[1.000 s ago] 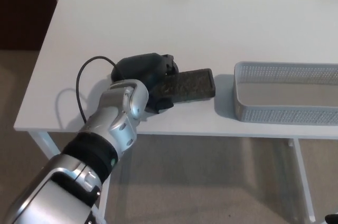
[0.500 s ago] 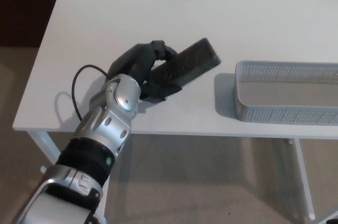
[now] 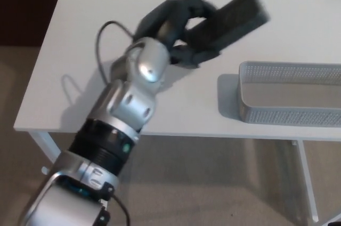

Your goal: The robot walks towards a desk on which an eraser is kept on the left hand side and a container is kept on the right hand side. The robot picks up the eraser using its left hand and places it in the container.

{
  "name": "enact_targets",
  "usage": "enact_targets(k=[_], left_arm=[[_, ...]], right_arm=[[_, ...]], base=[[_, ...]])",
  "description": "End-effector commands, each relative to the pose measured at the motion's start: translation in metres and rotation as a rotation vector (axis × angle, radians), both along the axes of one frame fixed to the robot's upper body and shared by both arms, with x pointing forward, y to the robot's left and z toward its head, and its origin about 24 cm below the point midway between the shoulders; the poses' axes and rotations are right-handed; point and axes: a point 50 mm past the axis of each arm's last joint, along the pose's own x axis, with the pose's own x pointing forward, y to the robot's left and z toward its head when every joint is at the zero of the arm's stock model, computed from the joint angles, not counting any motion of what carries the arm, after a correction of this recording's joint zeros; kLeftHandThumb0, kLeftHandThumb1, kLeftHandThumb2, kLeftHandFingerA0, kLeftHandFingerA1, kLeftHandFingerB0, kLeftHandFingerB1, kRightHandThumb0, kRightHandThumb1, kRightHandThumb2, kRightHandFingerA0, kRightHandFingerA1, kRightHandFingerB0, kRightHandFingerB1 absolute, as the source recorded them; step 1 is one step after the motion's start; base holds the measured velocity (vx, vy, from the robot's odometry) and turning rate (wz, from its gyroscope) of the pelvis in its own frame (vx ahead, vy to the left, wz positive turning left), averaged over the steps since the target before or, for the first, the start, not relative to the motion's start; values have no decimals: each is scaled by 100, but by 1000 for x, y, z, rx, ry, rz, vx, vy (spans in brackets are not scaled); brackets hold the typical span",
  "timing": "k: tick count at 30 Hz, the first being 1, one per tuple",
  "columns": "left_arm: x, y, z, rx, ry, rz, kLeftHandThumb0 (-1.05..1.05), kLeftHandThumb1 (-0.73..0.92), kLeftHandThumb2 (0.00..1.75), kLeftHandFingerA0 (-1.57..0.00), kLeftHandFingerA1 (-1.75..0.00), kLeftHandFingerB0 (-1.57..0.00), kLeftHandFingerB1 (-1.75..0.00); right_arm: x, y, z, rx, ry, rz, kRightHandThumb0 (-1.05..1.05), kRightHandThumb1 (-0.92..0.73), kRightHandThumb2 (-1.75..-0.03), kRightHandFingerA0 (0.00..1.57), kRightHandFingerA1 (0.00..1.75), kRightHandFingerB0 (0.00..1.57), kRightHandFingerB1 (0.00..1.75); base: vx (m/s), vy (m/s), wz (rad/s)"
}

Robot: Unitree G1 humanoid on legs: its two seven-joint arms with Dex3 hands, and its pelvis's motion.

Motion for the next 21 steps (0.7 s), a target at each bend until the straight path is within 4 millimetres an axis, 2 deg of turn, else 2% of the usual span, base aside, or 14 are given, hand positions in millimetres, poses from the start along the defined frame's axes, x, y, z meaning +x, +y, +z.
enact_targets(k=[1,2,3,5,7,8,9,10,11,12,13,14,16,21], left_arm=[[-8,-32,14,57,0,-64,-30,80,64,-85,-85,-61,-43],[-10,-39,14,59,-15,-78,-32,80,64,-83,-86,-66,-46],[-12,-45,15,59,-18,-82,-31,81,64,-83,-106,-75,-53],[-13,-52,16,71,-31,-101,-31,80,63,-79,-100,-72,-53],[-19,-69,11,135,-30,-140,-30,81,64,-85,-124,-62,-47],[-20,-72,6,157,-31,-158,-28,80,64,-93,-109,-60,-44],[-21,-76,3,176,-29,-168,-31,81,64,-90,-101,-59,-44],[-23,-79,1,178,-23,-179,-33,82,64,-83,-112,-55,-45],[-23,-82,-1,186,-17,-178,-34,84,64,-76,-97,-54,-47],[-23,-86,-2,211,-11,-167,-35,68,106,-77,-90,-47,-63],[-23,-87,-3,218,-9,-164,-35,82,64,-73,-126,-55,-49],[-22,-88,-3,223,-6,-163,-35,82,64,-73,-126,-55,-49],[-22,-90,-4,200,-22,-179,-30,75,65,-79,-150,-56,-53],[-21,-97,-4,235,-51,-187,-27,73,64,-77,-158,-59,-59]], right_arm=[[-2,-7,3,-18,-9,-14,-24,-51,-55,77,51,67,48],[-3,-8,3,-24,-7,-16,-24,-51,-55,77,51,67,48],[-3,-7,3,-19,-11,-16,-23,-52,-55,77,51,67,48],[1,-6,3,-19,-14,-23,-24,-52,-55,79,52,67,48],[-3,-7,3,-21,-2,-21,-24,-52,-55,79,52,67,47],[-5,-7,2,-19,-1,-27,-24,-52,-55,80,52,68,47],[-6,-8,2,-14,-4,-34,-24,-52,-55,79,53,67,48],[-6,-8,2,-13,-8,-34,-23,-52,-55,78,52,68,48],[-7,-8,2,-13,-10,-31,-23,-52,-55,77,51,68,48],[-5,-7,3,-13,-14,-24,-23,-53,-55,76,51,67,48],[-5,-6,3,-12,-15,-19,-23,-53,-55,75,50,66,48],[-4,-6,3,-12,-14,-15,-23,-53,-55,75,50,66,48],[0,-6,5,-6,-16,-13,-24,-54,-56,73,49,65,47],[4,-7,8,-10,-50,-15,-22,-53,-55,74,50,67,48]], base=[[0,0,0],[0,0,0],[0,0,0],[0,0,0],[0,0,0],[0,0,0],[0,0,0],[0,0,0],[0,0,0],[0,0,0],[0,0,0],[0,0,0],[0,0,0],[0,0,0]])
